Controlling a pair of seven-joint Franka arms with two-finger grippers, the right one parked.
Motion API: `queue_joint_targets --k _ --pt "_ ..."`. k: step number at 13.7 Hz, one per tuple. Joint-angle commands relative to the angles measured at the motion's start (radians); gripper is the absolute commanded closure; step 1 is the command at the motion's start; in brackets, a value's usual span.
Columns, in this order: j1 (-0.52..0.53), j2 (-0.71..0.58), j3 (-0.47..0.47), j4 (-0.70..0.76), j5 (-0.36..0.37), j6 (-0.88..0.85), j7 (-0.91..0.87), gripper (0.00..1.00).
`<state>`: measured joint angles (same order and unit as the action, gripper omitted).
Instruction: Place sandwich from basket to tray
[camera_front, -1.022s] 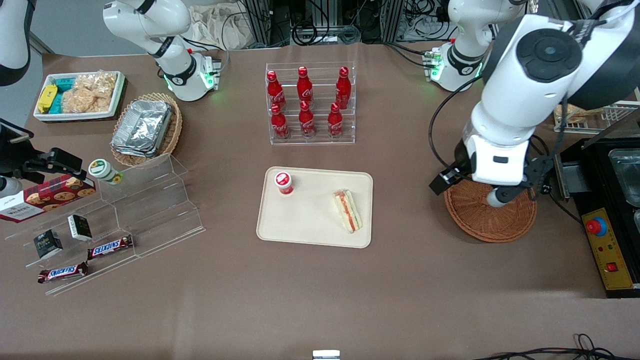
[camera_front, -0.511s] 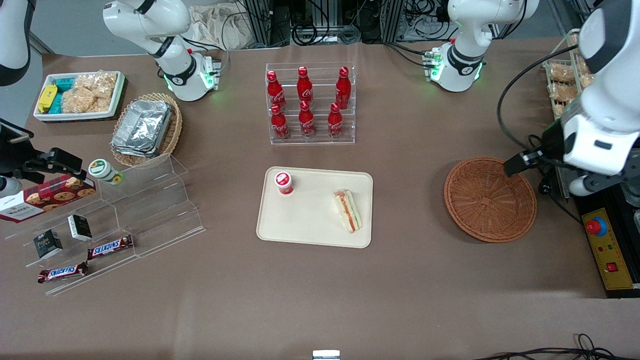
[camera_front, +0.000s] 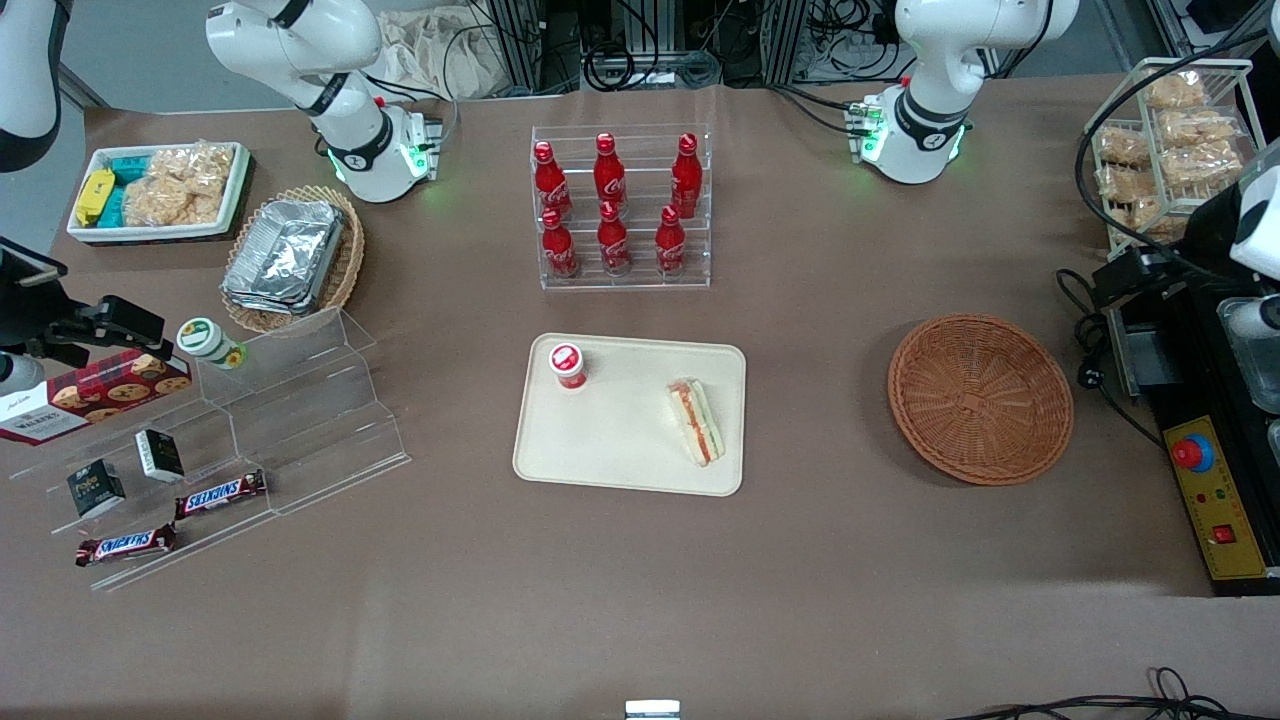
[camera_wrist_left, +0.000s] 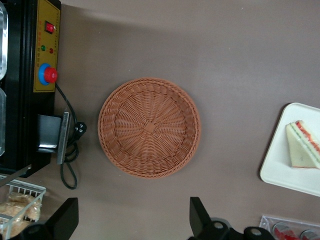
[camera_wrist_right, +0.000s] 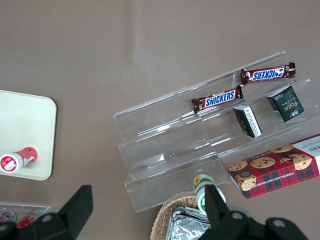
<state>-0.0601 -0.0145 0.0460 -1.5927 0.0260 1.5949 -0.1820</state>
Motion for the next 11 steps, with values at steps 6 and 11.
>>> queue_joint_targets --k 6,11 --pt "-0.007 -0.093 0.048 -0.087 -0.014 -0.009 0.081 0.00" --pt "-0.007 -0.091 0.048 -0.082 -0.014 -0.026 0.087 0.00"
